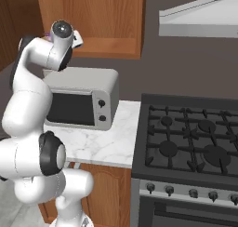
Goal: Pick the candle and candle from the dining table and place them in the open cabinet. Close the cabinet after placing the objects.
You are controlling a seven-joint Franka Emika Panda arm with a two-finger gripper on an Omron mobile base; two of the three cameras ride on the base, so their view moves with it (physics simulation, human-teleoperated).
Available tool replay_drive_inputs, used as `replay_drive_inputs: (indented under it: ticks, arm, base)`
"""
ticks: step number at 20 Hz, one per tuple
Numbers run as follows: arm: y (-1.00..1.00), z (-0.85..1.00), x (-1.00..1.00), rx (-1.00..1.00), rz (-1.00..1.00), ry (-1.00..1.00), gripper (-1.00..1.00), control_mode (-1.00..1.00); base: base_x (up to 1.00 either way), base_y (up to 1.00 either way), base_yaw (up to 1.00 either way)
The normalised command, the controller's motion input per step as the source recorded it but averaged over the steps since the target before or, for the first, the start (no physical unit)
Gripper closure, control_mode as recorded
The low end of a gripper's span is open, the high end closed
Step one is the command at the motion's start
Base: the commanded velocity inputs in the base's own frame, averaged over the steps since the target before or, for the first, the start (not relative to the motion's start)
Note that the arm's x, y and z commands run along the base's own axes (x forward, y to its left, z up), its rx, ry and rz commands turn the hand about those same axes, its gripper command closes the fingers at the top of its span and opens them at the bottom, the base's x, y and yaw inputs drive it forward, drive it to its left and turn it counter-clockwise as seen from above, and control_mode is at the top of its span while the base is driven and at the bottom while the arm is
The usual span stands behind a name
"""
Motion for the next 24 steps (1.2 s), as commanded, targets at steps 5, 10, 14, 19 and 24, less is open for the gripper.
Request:
replay_drive_inputs:
  ticks: [5, 10, 14, 19, 24]
  arm:
    - [0.00, 0.00, 0.63, 0.07, 0.00, 0.11, 1.00, -1.00]
    - [0.00, 0.00, 0.51, 0.02, 0.00, 0.07, 1.00, -1.00]
    - [0.04, 0.00, 0.35, 0.00, 0.00, 0.00, 1.00, -1.00]
    - [0.07, 0.00, 0.27, 0.00, 0.00, 0.00, 1.00, -1.00]
    - [0.10, 0.00, 0.29, 0.00, 0.00, 0.00, 1.00, -1.00]
  base:
    - [0.00, 0.00, 0.00]
    - [0.00, 0.00, 0.00]
    - [0.00, 0.00, 0.00]
    - [0.00, 0.00, 0.00]
    - [0.00, 0.00, 0.00]
